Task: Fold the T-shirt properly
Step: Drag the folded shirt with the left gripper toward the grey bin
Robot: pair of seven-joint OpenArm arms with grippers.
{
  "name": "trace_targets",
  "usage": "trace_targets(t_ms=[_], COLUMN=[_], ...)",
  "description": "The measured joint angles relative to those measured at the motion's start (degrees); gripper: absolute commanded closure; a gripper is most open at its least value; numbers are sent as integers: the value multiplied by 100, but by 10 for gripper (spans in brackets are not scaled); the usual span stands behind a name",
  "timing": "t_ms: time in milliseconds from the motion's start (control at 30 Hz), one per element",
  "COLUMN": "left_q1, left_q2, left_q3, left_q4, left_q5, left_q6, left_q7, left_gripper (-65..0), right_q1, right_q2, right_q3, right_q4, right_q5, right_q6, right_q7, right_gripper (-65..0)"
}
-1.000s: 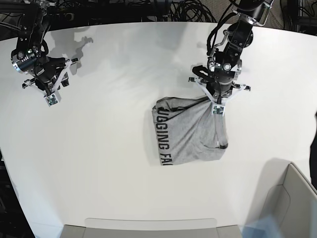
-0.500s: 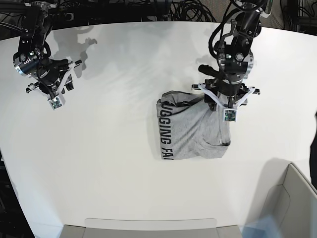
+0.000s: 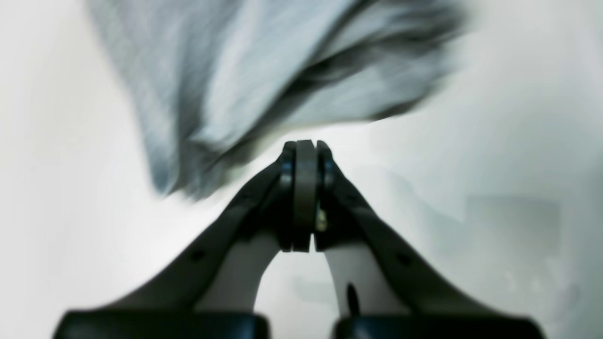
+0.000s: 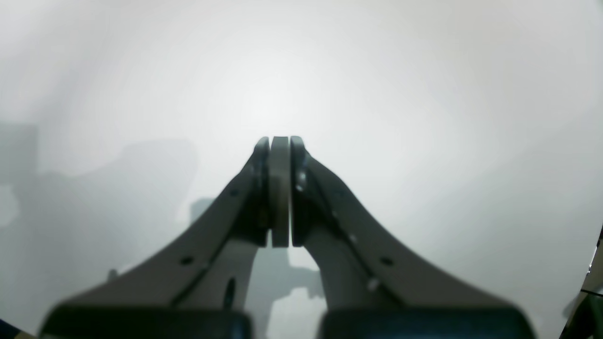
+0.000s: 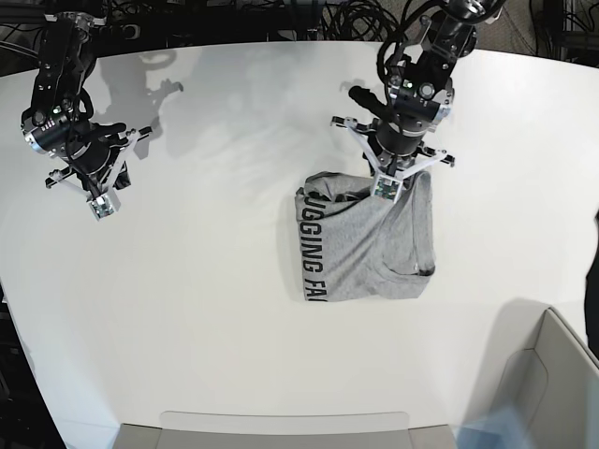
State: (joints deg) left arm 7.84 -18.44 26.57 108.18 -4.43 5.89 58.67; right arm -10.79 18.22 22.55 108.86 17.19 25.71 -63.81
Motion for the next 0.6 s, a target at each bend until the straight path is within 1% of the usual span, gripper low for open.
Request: trace_targets(t_ms=[100, 233, 367, 400, 500, 600], left_q1=[-452, -1233, -1932, -2155, -2920, -3449], left_q2=[11, 46, -55, -79, -83, -76], left_q3=[72, 131, 205, 212, 221, 225], left_q4=[-772, -1888, -2806, -3132, -4107, -4846], left_q5=[-76, -79, -24, -2, -26, -105], left_q6=[-87, -92, -81, -81, -59, -101], left_q7=[101, -111, -197, -330, -505, -1038], left_gripper=[0, 0, 0, 0, 0, 0], right_q1=[2, -66, -177, -212, -348, -444], right_q2=[0, -24, -13, -11, -15, -37], right_q3=[13, 35, 33, 33, 50, 44], right_q4=[0, 0, 2, 2, 4, 4], right_q5=[0, -20, -20, -24, -24, -13], right_q6=[-2, 0, 0, 0, 0, 0], right_q7=[4, -7, 17, 17, 24, 33], right_gripper=[0, 0, 0, 0, 0, 0])
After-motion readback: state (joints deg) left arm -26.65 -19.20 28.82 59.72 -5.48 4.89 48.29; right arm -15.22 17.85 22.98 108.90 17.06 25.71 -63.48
